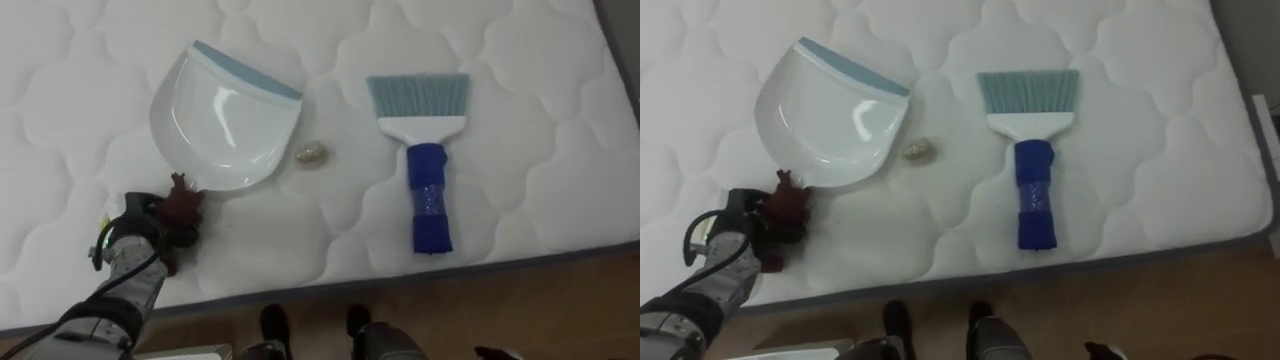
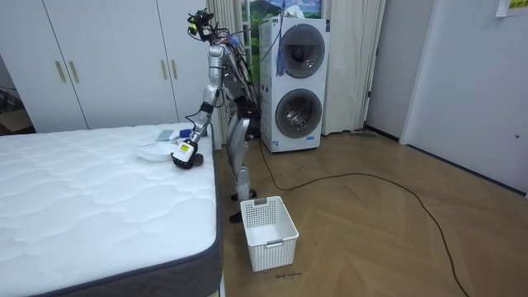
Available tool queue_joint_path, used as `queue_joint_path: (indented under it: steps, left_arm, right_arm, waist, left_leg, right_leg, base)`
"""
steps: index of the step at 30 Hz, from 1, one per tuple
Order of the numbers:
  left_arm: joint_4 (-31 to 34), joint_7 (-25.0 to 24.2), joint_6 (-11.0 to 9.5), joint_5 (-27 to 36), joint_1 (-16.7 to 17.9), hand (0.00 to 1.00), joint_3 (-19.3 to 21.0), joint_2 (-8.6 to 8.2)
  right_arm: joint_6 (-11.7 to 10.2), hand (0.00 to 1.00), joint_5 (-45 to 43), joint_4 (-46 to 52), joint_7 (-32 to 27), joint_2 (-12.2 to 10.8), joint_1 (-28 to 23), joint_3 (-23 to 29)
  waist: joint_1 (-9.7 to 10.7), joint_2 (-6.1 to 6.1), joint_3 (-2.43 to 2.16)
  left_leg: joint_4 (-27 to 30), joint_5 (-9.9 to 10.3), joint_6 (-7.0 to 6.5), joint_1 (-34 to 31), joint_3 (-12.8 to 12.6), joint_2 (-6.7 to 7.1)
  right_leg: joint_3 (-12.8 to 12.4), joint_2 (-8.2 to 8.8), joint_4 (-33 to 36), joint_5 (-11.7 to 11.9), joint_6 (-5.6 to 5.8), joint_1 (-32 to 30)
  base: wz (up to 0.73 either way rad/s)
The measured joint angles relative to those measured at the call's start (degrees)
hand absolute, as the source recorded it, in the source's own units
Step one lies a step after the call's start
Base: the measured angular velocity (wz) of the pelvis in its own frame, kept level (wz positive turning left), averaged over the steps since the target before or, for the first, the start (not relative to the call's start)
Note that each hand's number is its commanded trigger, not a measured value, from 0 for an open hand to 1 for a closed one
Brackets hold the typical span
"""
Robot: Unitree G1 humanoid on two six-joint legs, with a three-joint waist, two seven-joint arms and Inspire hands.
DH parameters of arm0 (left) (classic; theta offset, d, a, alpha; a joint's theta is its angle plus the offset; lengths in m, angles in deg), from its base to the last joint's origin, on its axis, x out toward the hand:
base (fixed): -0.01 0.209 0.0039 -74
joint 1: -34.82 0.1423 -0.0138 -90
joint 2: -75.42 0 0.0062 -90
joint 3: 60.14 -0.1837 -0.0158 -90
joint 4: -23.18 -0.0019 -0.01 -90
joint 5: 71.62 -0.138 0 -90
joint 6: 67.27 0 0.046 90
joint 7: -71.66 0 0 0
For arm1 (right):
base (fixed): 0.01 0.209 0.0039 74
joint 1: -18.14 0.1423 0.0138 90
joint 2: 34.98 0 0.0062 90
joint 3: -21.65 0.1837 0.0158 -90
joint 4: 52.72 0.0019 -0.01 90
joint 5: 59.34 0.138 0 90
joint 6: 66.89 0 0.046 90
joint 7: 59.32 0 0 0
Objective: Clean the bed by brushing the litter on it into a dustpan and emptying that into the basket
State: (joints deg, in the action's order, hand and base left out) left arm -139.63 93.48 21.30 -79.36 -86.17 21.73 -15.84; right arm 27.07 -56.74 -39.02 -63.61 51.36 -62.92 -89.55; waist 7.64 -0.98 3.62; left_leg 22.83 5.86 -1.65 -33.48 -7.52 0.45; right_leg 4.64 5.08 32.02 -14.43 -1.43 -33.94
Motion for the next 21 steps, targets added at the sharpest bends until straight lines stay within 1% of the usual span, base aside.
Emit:
queue_joint_path:
  steps: [1, 4, 6, 7, 8, 9, 11, 13, 14, 16, 18, 19, 21]
  left_arm:
    - [-0.01, 0.03, 0.00, -0.56, 0.00, 1.00, 0.07, 0.03]
    - [0.01, 0.10, -0.44, -5.48, 0.01, 1.00, 0.16, 0.56]
    - [-0.10, 0.15, -0.68, -7.29, 0.02, 1.00, 0.14, 0.83]
    - [-0.16, 0.16, -0.79, -8.16, 0.09, 1.00, 0.09, 1.11]
    - [-0.18, 0.16, -0.83, -8.35, 0.14, 1.00, 0.01, 1.25]
    - [-0.19, 0.20, -1.14, -9.53, 0.33, 1.00, -0.02, 1.56]
    - [-0.02, 0.68, -1.58, -11.42, 0.72, 1.00, -0.12, 1.93]
    - [0.22, 1.76, -1.62, -13.16, 1.08, 1.00, -0.53, 2.08]
    - [0.48, 2.52, -1.62, -13.99, 1.49, 1.00, -1.14, 2.27]
    - [1.01, 3.07, -1.61, -15.11, 2.11, 1.00, -1.31, 2.95]
    - [1.29, 3.46, -1.66, -15.85, 2.92, 1.00, -1.57, 4.77]
    - [1.44, 3.60, -1.65, -16.14, 3.22, 1.00, -1.57, 5.29]
    - [2.30, 4.67, -1.66, -16.22, 5.13, 1.00, -1.55, 7.00]
  right_arm:
    - [0.01, 0.00, -0.24, 0.00, 0.00, 0.00, -0.02, 0.02]
    - [-0.15, 0.00, -0.33, 0.01, 0.01, 0.25, -0.36, 0.08]
    - [-0.18, 0.00, -0.02, 0.02, 0.01, 0.57, -0.62, 0.09]
    - [-0.19, 0.00, 0.20, 0.03, 0.01, 0.77, -0.80, 0.08]
    - [-0.20, 0.00, 0.21, 0.05, 0.00, 0.93, -0.85, 0.09]
    - [-0.22, 0.00, 0.57, 0.04, -0.02, 1.31, -0.85, 0.13]
    - [-0.36, 0.00, 1.33, 0.04, -0.35, 1.72, -0.87, 0.40]
    - [-0.69, 0.00, 1.76, 0.04, -0.66, 2.01, -0.91, 0.70]
    - [-0.97, 0.00, 2.11, 0.06, -0.67, 2.30, -0.97, 0.85]
    - [-1.46, 0.00, 2.79, 0.16, -0.77, 2.58, -1.00, 1.65]
    - [-1.99, 0.00, 4.24, 0.17, -0.77, 2.81, -1.01, 2.84]
    - [-2.01, 0.00, 4.29, 0.18, -0.77, 2.93, -1.03, 2.99]
    - [-2.07, 0.00, 6.32, 0.51, -0.81, 3.58, -1.25, 4.67]
  waist:
    - [-0.04, 0.02, -0.01]
    - [-0.27, 0.32, -0.09]
    - [-0.36, 0.52, -0.11]
    - [-0.68, 0.55, -0.10]
    - [-0.85, 0.55, -0.10]
    - [-1.20, 0.78, -0.09]
    - [-1.30, 1.20, -0.23]
    - [-1.55, 1.55, -0.41]
    - [-1.74, 1.80, -0.57]
    - [-1.87, 1.95, -0.67]
    - [-1.90, 1.96, -0.67]
    - [-1.88, 1.95, -0.67]
    - [-2.09, 2.09, -0.76]
  left_leg:
    - [-0.01, 0.00, 0.00, 0.00, -0.01, 0.00]
    - [0.05, 0.05, 0.07, 0.01, 0.01, -0.14]
    - [0.29, 0.14, 0.15, 0.01, -0.08, -0.31]
    - [0.98, 0.60, 0.24, 0.00, -0.20, -0.66]
    - [1.24, 0.81, 0.30, 0.02, -0.23, -0.70]
    - [1.87, 1.18, 0.38, -0.01, -0.30, -0.94]
    - [2.01, 1.22, 0.40, -0.01, -0.30, -1.04]
    - [2.02, 1.22, 0.40, 0.00, -0.31, -1.04]
    - [2.07, 1.22, 0.40, 0.02, -0.31, -1.01]
    - [2.20, 1.22, 0.39, 0.03, -0.31, -1.00]
    - [2.34, 1.23, 0.39, 0.06, -0.32, -1.00]
    - [2.35, 1.23, 0.38, 0.09, -0.34, -0.97]
    - [2.39, 1.23, 0.38, 0.15, -0.40, -0.95]
  right_leg:
    - [-0.01, 0.00, 0.05, 0.00, 0.00, -0.02]
    - [0.03, -0.12, 0.11, 0.06, -0.11, -0.09]
    - [-0.05, -0.09, 0.20, 0.11, -0.18, -0.07]
    - [-0.06, -0.09, 0.47, 0.09, -0.22, -0.06]
    - [0.11, -0.08, 0.65, 0.06, -0.28, -0.07]
    - [0.14, -0.18, 0.81, 0.02, -0.38, -0.04]
    - [0.31, -0.19, 0.81, 0.06, -0.46, 0.02]
    - [0.37, -0.15, 0.86, 0.09, -0.49, 0.01]
    - [0.40, -0.09, 0.91, 0.08, -0.49, 0.01]
    - [0.51, -0.04, 1.02, 0.08, -0.48, 0.02]
    - [0.62, -0.09, 1.28, 0.04, -0.54, -0.04]
    - [0.64, -0.08, 1.43, 0.00, -0.56, -0.09]
    - [0.61, -0.10, 1.61, -0.05, -0.59, -0.11]
  base:
    - [0.00]
    - [0.00]
    - [-0.05]
    - [-0.15]
    - [-0.20]
    - [-0.14]
    - [-0.04]
    - [0.00]
    - [0.00]
    - [0.00]
    - [0.00]
    - [0.00]
    - [0.00]
